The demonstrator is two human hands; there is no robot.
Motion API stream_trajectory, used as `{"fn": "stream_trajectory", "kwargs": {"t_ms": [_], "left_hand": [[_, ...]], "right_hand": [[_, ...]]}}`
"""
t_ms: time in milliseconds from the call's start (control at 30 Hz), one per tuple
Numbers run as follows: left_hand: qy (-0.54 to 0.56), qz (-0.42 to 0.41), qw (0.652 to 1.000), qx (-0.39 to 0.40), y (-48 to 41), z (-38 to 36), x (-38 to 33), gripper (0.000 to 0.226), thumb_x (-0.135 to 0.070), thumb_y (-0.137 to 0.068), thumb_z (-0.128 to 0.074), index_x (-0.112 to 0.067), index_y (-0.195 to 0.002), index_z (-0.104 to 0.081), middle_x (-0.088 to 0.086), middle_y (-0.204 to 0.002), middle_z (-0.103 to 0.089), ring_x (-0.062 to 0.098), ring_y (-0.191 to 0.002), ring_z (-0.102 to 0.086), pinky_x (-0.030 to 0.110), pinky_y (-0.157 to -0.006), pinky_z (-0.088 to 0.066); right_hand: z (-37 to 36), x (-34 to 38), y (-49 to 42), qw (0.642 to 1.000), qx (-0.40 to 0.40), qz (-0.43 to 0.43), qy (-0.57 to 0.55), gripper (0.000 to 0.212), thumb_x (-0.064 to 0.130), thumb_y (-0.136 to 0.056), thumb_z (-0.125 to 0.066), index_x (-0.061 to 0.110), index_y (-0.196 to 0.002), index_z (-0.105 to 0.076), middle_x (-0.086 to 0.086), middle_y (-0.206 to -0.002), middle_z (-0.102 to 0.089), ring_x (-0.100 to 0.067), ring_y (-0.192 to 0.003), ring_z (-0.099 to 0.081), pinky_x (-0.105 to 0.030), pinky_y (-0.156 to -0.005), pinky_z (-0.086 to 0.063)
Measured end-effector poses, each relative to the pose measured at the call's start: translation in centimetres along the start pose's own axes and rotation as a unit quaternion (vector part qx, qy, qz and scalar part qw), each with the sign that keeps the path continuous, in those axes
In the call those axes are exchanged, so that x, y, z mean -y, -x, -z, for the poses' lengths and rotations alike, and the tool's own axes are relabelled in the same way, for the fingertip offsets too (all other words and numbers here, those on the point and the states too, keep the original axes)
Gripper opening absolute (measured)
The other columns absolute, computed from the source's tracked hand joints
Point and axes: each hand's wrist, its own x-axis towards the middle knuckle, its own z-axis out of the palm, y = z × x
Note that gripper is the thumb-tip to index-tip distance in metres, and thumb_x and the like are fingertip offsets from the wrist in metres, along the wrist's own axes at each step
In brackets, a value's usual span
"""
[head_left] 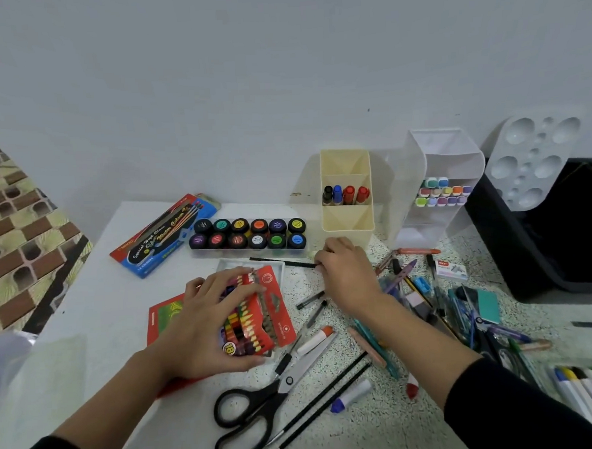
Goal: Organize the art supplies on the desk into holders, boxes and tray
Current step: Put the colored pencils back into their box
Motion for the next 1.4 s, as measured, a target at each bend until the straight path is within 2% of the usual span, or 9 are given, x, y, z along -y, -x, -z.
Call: {"fn": "stream_trajectory", "kwargs": {"t_ms": [100,233,367,533,667,867,1067,1233,1400], "left_hand": [[0.007,0.0,1.0,-0.002,0.0,0.0,0.0,0.1,-0.091,-0.062,-0.064,-0.042,-0.145,-0.035,-0.01,-0.156,-0.027,0.013,-0.143,-0.031,0.051,-0.115,-0.024],[0.012,-0.004,1.0,-0.003,0.0,0.0,-0.1,0.101,-0.09,-0.061,-0.066,-0.042,-0.143,-0.033,-0.012,-0.156,-0.025,0.01,-0.141,-0.031,0.049,-0.115,-0.025],[0.037,-0.004,0.999,-0.014,0.0,0.1,0.0,0.099,-0.087,-0.058,-0.071,-0.039,-0.137,-0.034,-0.015,-0.155,-0.023,-0.004,-0.135,-0.023,0.044,-0.113,-0.028],[0.06,-0.008,0.998,-0.028,0.0,0.1,0.0,0.1,-0.086,-0.058,-0.072,-0.035,-0.136,-0.036,-0.029,-0.151,-0.014,-0.017,-0.136,-0.012,0.043,-0.11,-0.029],[0.048,-0.008,0.999,-0.025,0.0,0.0,0.1,0.101,-0.085,-0.058,-0.074,-0.033,-0.137,-0.037,-0.019,-0.154,-0.022,-0.011,-0.138,-0.017,0.045,-0.112,-0.029],[0.059,-0.016,0.998,0.0,-0.1,0.6,-0.3,0.096,-0.085,-0.059,-0.073,-0.043,-0.134,-0.031,-0.026,-0.151,-0.021,-0.013,-0.136,-0.02,0.037,-0.112,-0.025],[0.025,-0.011,0.999,0.037,-0.3,0.5,-0.4,0.08,-0.092,-0.056,-0.067,-0.042,-0.115,-0.043,-0.017,-0.152,-0.024,0.003,-0.133,-0.025,0.041,-0.115,-0.025],[0.038,0.001,0.998,0.057,-0.3,0.7,-0.4,0.081,-0.093,-0.053,-0.067,-0.046,-0.115,-0.044,-0.021,-0.153,-0.018,0.007,-0.135,-0.023,0.038,-0.115,-0.023],[0.073,0.021,0.996,0.049,-0.3,0.7,-0.5,0.063,-0.086,-0.067,-0.065,-0.046,-0.114,-0.05,-0.031,-0.144,-0.016,-0.008,-0.123,-0.012,0.035,-0.112,-0.02]], "right_hand": [[1.3,-0.3,0.8,0.999,-0.002,-0.021,-0.033,0.02,-0.004,-0.077,-0.066,0.006,-0.094,-0.068,-0.004,-0.098,-0.063,-0.024,-0.088,-0.056,-0.035,-0.075,-0.046],[3.1,-0.7,2.3,0.988,0.022,-0.06,-0.138,0.014,-0.002,-0.088,-0.056,0.008,-0.099,-0.057,-0.006,-0.089,-0.06,-0.024,-0.079,-0.056,-0.038,-0.067,-0.048],[3.8,-1.0,3.8,0.973,0.05,-0.021,-0.225,0.01,0.003,-0.095,-0.055,0.014,-0.095,-0.056,0.001,-0.08,-0.06,-0.017,-0.074,-0.055,-0.034,-0.062,-0.043],[3.8,-0.6,4.5,0.979,0.058,0.036,-0.192,0.015,0.001,-0.091,-0.055,0.016,-0.089,-0.055,0.002,-0.08,-0.057,-0.019,-0.075,-0.052,-0.03,-0.069,-0.031],[3.8,-0.2,3.9,0.984,0.051,0.044,-0.164,0.014,0.002,-0.089,-0.056,0.015,-0.089,-0.06,0.0,-0.081,-0.06,-0.021,-0.076,-0.054,-0.029,-0.07,-0.031],[4.1,0.2,2.6,0.981,0.071,0.027,-0.18,0.013,0.006,-0.089,-0.061,0.018,-0.089,-0.065,0.0,-0.086,-0.063,-0.021,-0.08,-0.056,-0.038,-0.069,-0.05],[3.7,3.0,2.5,0.976,0.104,0.049,-0.186,0.013,0.007,-0.091,-0.058,0.013,-0.09,-0.07,-0.005,-0.087,-0.065,-0.023,-0.081,-0.058,-0.039,-0.069,-0.052],[3.3,3.1,2.7,0.975,0.129,0.032,-0.177,0.012,0.007,-0.088,-0.059,0.011,-0.086,-0.07,-0.005,-0.087,-0.067,-0.023,-0.081,-0.06,-0.039,-0.067,-0.054],[3.2,2.5,2.7,0.979,0.116,0.021,-0.168,0.016,0.005,-0.09,-0.061,0.014,-0.089,-0.073,-0.002,-0.092,-0.068,-0.02,-0.086,-0.06,-0.038,-0.073,-0.054]]}}
